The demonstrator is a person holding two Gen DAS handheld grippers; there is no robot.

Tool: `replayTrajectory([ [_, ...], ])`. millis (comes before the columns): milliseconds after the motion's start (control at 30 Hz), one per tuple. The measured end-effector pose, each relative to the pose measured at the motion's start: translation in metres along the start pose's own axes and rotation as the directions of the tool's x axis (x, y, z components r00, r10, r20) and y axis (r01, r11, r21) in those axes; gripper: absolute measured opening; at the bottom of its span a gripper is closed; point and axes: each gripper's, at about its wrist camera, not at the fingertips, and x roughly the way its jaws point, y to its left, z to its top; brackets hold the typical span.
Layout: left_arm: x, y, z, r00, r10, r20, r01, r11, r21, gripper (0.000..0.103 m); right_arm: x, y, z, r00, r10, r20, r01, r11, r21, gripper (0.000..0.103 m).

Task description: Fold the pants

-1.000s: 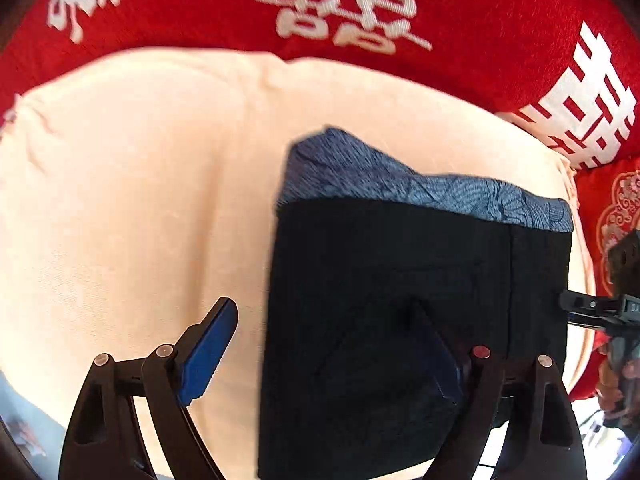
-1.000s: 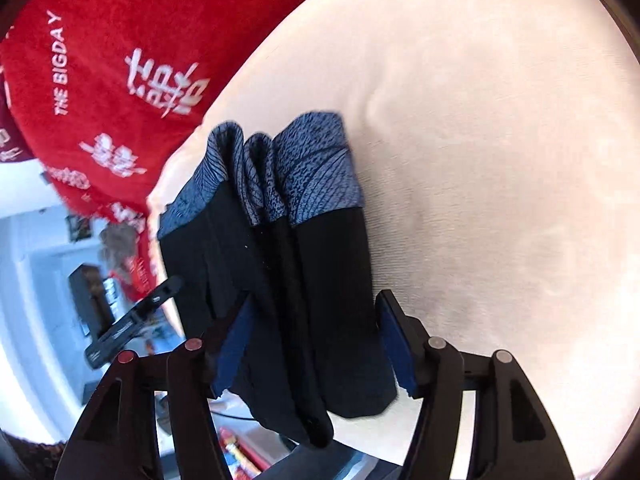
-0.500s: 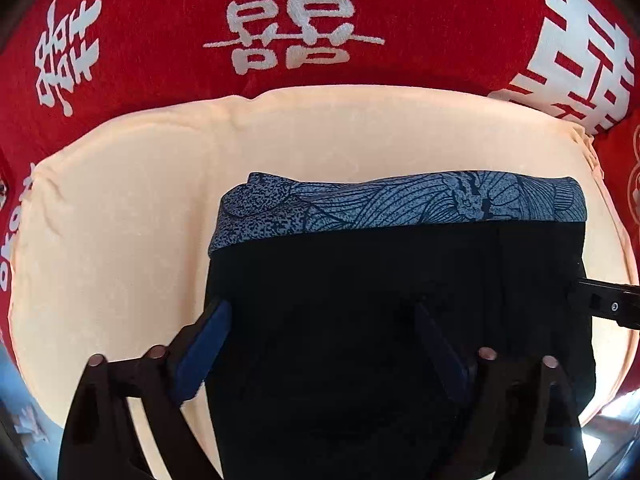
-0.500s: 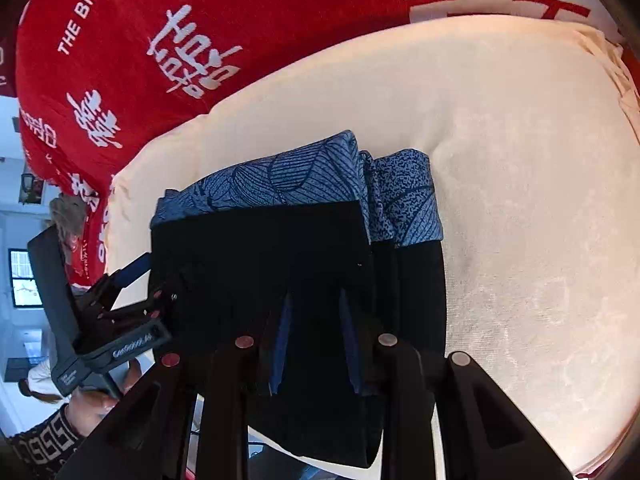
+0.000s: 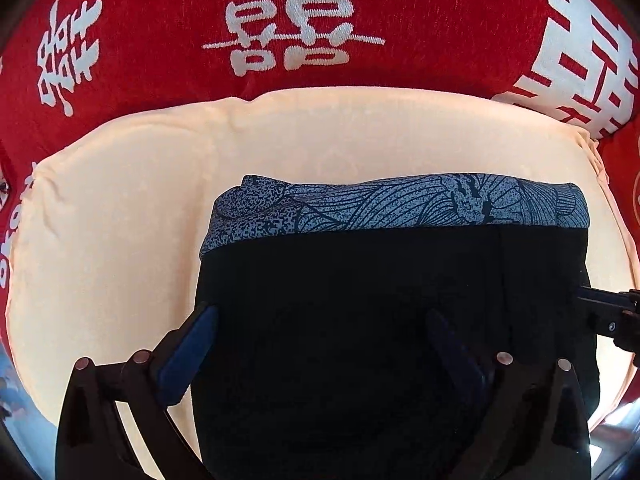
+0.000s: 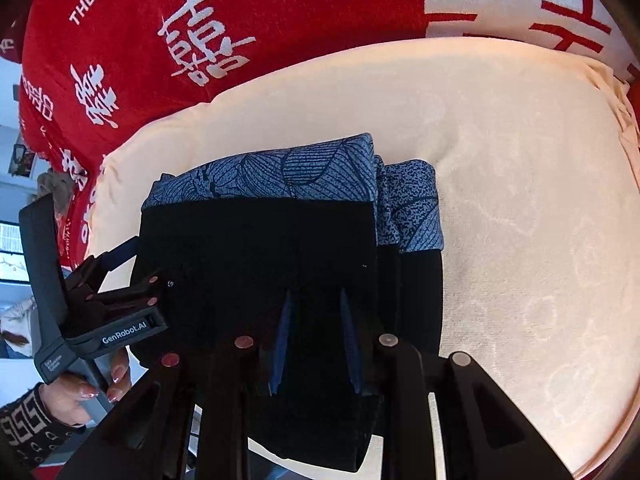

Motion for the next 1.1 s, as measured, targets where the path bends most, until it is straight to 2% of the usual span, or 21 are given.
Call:
replayTrajectory([
  [33,-0.006,-0.001,-0.002,1.000,0.016,-0.001,-0.016,1.000,0.013,0.103,-0.003,-0.003,-0.001,1.000,-0.015,-0.001,0.015,0.999,0.031,0.028],
  [67,-0.010,-0.002,-0.003,1.000,0.025,-0.010,-0.025,0.999,0.024,0.103,-0.005,-0.007,-0.002,0.999,-0.050,-0.003,0.051,0.997,0.063,0.033],
  [133,-0.024,-0.001,-0.011,0.999,0.016,-0.029,-0.014,0.999,0.038,0.103,-0.012,-0.014,-0.009,0.997,-0.078,-0.013,0.079,0.991,0.111,0.060],
  [167,-0.032,0.001,-0.016,0.999,0.012,-0.034,-0.010,0.999,0.040,0.103,-0.016,-0.017,-0.015,0.997,-0.071,-0.025,0.074,0.987,0.141,0.081],
  [200,-0.041,0.003,-0.021,0.999,0.005,-0.034,-0.004,0.999,0.041,0.103,-0.021,-0.018,-0.022,0.997,-0.066,-0.032,0.070,0.984,0.162,0.085],
  [300,-0.077,0.014,-0.041,1.000,-0.009,-0.017,0.009,0.999,0.040,0.103,-0.038,-0.011,-0.049,0.995,-0.074,-0.060,0.085,0.978,0.192,0.085],
  [433,-0.127,0.033,-0.070,0.996,-0.076,-0.046,0.077,0.997,0.019,0.103,-0.064,0.009,-0.088,0.989,-0.122,-0.079,0.135,0.974,0.182,0.088],
  [567,-0.174,0.047,-0.091,0.992,-0.121,-0.022,0.122,0.991,0.051,0.103,-0.097,0.036,-0.115,0.988,-0.154,-0.027,0.156,0.966,0.204,0.090],
  [667,-0.207,0.059,-0.104,0.986,-0.166,0.007,0.165,0.984,0.067,0.103,-0.117,0.059,-0.121,0.984,-0.178,0.016,0.171,0.964,0.206,0.103],
  [833,-0.234,0.074,-0.116,0.975,-0.219,-0.032,0.221,0.974,0.055,0.103,-0.134,0.103,-0.112,0.984,-0.170,0.045,0.162,0.975,0.153,0.103],
  [967,-0.245,0.074,-0.124,0.994,-0.109,-0.014,0.110,0.989,0.102,0.103,-0.132,0.124,-0.100,0.983,-0.184,0.013,0.182,0.980,0.077,0.103],
  [1100,-0.250,0.070,-0.127,0.999,-0.043,0.003,0.043,0.996,0.076,0.103,-0.138,0.135,-0.093,0.991,-0.137,-0.003,0.137,0.990,0.024,0.103],
])
